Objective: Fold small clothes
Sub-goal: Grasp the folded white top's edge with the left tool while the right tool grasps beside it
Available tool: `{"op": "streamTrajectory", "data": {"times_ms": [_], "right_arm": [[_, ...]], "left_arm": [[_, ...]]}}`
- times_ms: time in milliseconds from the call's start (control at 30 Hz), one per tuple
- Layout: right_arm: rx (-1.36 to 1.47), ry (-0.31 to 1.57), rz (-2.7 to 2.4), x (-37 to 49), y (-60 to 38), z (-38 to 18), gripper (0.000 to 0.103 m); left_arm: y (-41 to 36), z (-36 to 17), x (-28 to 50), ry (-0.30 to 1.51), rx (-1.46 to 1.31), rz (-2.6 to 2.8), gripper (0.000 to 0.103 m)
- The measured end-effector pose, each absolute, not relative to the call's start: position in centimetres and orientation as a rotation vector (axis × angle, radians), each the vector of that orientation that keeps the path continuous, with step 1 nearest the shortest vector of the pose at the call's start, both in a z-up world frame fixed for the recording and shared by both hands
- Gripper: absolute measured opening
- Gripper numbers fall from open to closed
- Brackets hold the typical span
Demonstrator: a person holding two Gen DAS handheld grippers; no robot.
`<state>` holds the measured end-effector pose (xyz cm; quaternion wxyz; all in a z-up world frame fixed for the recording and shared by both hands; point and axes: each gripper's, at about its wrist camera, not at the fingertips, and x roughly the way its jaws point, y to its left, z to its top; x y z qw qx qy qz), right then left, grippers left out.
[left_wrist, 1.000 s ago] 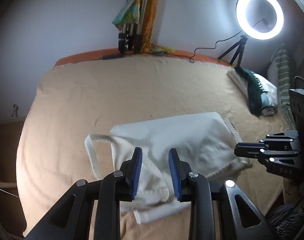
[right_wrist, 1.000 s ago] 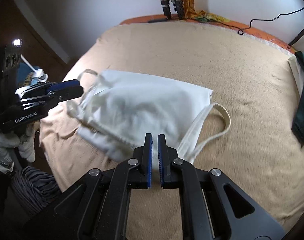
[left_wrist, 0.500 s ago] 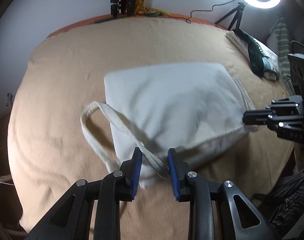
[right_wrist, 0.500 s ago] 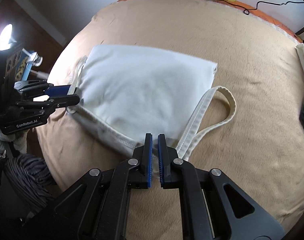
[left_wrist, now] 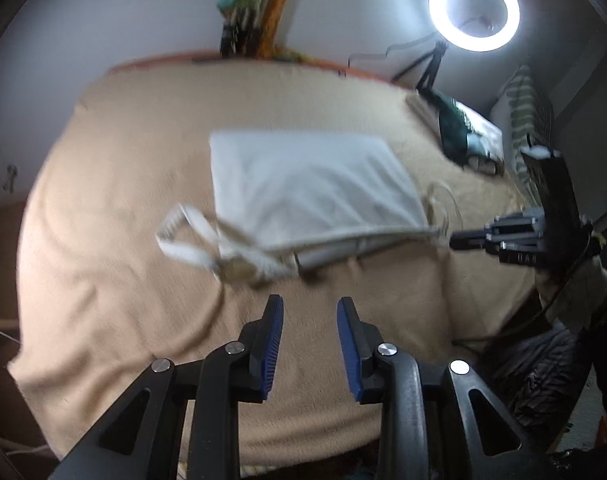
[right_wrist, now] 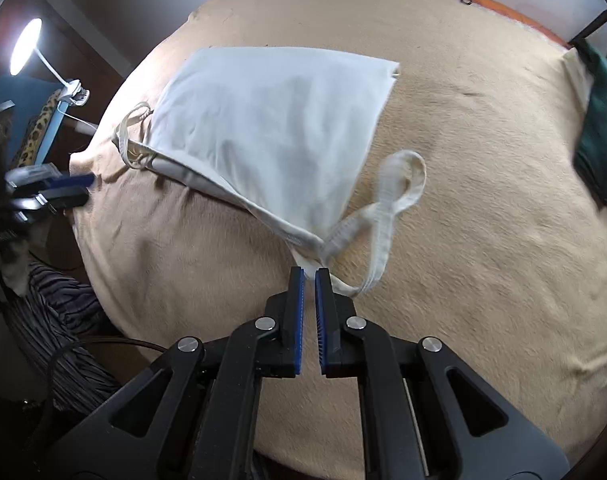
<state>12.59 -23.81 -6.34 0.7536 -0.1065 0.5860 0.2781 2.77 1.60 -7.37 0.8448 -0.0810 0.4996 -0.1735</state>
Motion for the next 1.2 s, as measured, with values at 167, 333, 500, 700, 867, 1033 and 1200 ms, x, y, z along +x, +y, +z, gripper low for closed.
{"op": "streamTrajectory", "data": {"times_ms": [167, 333, 500, 700, 867, 1033, 1200], "right_arm": [[-0.106, 1.184, 0.601, 14.4, -23.8, -4.5, 0.046], [-0.023, 1.158, 0.598, 15.9, -23.3, -4.7, 0.046], [-0.078, 1.183, 0.586, 15.7, -22.5, -6.3, 0.046], [-0.121, 1.244, 0.591, 15.1, -23.1, -7.8, 0.046], [-0.079, 1.26, 0.657, 14.5, -24.3, -7.2, 0.046], [0.171, 1.225, 0.71, 16.4, -26.7, -6.2, 0.061], [0.356, 1.219, 0.722, 18.4, -27.8, -7.5, 0.061]], "left_arm": [[2.7, -6.6, 7.1, 0.991, -0.192, -0.297, 0.03], [2.2, -10.5, 10.2, 1.09, -0.165, -0.299, 0.028], [1.0, -12.5, 7.4, 1.136, -0.093, -0.33, 0.028], [0.9, -12.5, 4.4, 1.133, -0.024, -0.322, 0.03], [3.4, -9.3, 4.4, 1.035, -0.153, -0.323, 0.041], [6.6, -8.8, 7.3, 0.999, -0.371, -0.277, 0.061], [8.3, -11.1, 9.9, 1.024, -0.578, -0.287, 0.064]]}}
